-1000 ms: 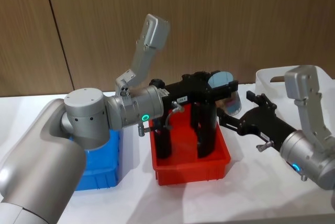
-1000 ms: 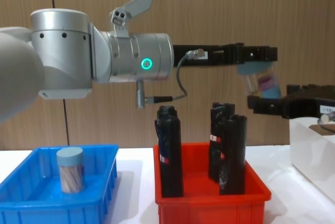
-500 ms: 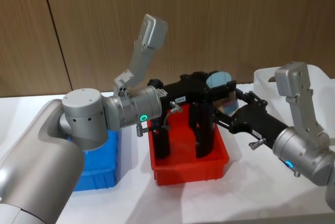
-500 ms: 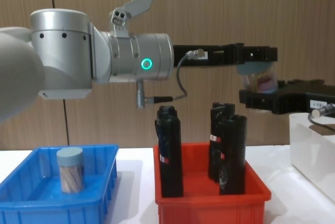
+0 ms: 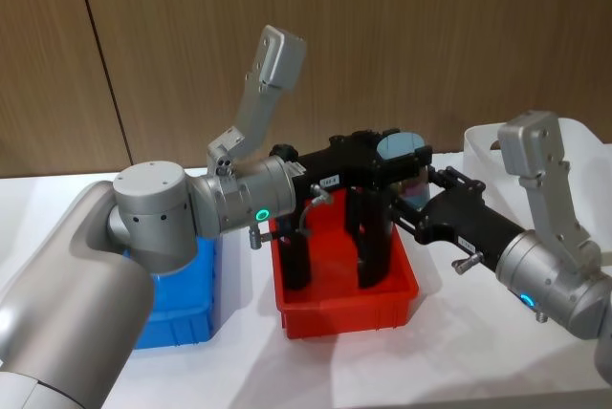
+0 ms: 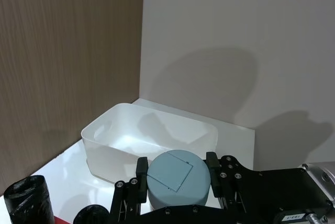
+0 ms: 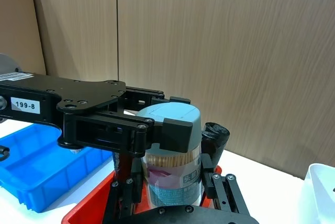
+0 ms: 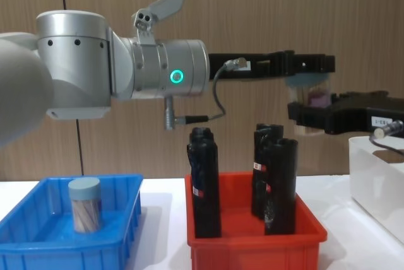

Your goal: Pick the cotton swabs from the blue box and place them into the white box.

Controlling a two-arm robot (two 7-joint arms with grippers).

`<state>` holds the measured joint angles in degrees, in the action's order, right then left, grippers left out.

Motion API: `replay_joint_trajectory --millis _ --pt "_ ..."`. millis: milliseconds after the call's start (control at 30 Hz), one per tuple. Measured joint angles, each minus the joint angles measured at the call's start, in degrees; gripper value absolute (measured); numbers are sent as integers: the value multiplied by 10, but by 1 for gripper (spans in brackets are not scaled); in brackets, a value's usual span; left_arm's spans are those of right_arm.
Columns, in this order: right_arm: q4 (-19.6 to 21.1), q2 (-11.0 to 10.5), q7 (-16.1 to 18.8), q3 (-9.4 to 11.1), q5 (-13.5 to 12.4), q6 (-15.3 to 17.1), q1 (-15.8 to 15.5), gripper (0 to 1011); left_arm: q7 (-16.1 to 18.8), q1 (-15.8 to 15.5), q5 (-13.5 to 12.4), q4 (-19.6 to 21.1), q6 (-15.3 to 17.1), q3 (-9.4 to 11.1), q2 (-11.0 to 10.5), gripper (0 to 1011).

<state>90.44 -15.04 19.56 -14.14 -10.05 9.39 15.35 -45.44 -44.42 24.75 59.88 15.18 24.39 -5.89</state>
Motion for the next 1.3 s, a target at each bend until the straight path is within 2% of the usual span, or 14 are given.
replay_joint_trajectory --millis 100,133,267,367,433,967,1300 --pt "4 0 0 -1 0 1 -1 642 0 0 -1 0 0 0 0 719" --pt "5 -1 0 -1 0 1 -1 642 0 0 -1 0 0 0 0 773" --pt "7 -1 0 -1 0 2 -2 642 0 0 -1 0 0 0 0 852" --pt "9 -2 -1 -1 0 3 -3 642 0 0 -1 0 0 0 0 968" --pt "10 -2 -1 -1 0 3 -3 642 0 0 -1 0 0 0 0 995" --pt "5 -5 -15 1 -5 2 -5 642 0 0 -1 0 0 0 0 1004" --pt "-22 -14 -50 17 -10 -2 0 642 0 0 -1 0 0 0 0 1004"
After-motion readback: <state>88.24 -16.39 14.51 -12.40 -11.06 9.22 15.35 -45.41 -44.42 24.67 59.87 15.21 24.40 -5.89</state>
